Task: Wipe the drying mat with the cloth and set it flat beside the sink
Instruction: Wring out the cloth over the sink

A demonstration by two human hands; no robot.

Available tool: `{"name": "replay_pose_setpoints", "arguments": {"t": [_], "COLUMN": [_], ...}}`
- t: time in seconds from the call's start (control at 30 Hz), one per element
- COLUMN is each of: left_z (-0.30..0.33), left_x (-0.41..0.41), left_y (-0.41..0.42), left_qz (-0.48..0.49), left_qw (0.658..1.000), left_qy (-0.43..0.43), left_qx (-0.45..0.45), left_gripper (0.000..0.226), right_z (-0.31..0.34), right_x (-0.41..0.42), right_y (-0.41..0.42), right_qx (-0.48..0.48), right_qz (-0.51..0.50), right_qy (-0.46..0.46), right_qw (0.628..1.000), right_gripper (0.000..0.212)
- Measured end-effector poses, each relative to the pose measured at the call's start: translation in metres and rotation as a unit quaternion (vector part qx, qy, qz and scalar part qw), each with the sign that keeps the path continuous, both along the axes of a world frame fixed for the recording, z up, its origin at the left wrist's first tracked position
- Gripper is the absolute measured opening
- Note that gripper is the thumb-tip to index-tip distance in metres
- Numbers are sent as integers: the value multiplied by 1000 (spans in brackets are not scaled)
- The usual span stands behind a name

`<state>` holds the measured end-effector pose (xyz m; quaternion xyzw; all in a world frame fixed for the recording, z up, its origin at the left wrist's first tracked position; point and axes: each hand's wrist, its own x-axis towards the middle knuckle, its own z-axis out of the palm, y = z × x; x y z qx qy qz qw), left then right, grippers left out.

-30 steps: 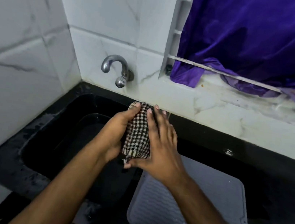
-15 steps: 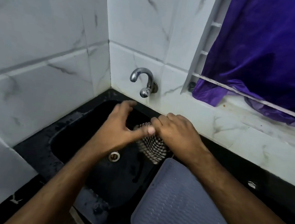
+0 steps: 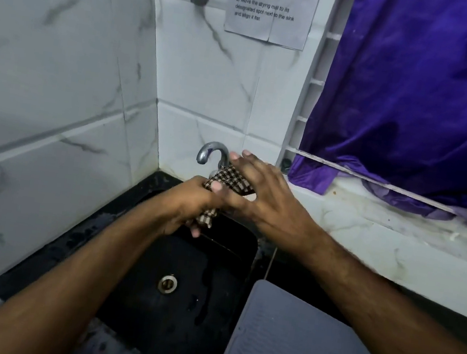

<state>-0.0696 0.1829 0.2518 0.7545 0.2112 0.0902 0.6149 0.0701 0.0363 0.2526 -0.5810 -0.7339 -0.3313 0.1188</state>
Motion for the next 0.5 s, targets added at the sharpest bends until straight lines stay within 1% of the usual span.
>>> {"name": "replay_pose_setpoints", "arguments": {"t": [0.07,0.13,0.23,0.27,0.33,0.37,0.43,0.47,0.5], "left_z": [5,9,9,9,10,10,13,16,18], "left_x": [-3,-4,1,3,10,15,25,31,37], "left_y": [-2,-10,-9,-8,2,10,24,31,36], "left_qz": [-88,-157,-225,-228,-192,-169,-146,-128,-97], "left_qw": [995,986,963,957,955,953,949,940,914], "left_qy": [8,45,137,171,224,238,236,226,215], "left_qx": [-37,-45,-62,-45,42,81,149,220,329], "left_gripper": [13,5,22,24,28,33,29,26,30], "right_z": [-5,-1,8,6,0,-4,-6,-5,-4], "right_x": [-1,1,8,11,14,13,10,9,8], "right_y": [3,10,15,16,19,23,35,44,53], "right_qx": [12,3,-37,-54,-84,-102,-119,-113,-112], "right_qz": [17,35,39,27,-24,-64,-150,-186,-222], "right_qy": [2,0,-50,-62,-70,-54,5,32,58], "right_qw": [1000,999,997,996,994,991,982,975,967], "right_gripper": [48,50,59,63,75,83,95,99,102]}}
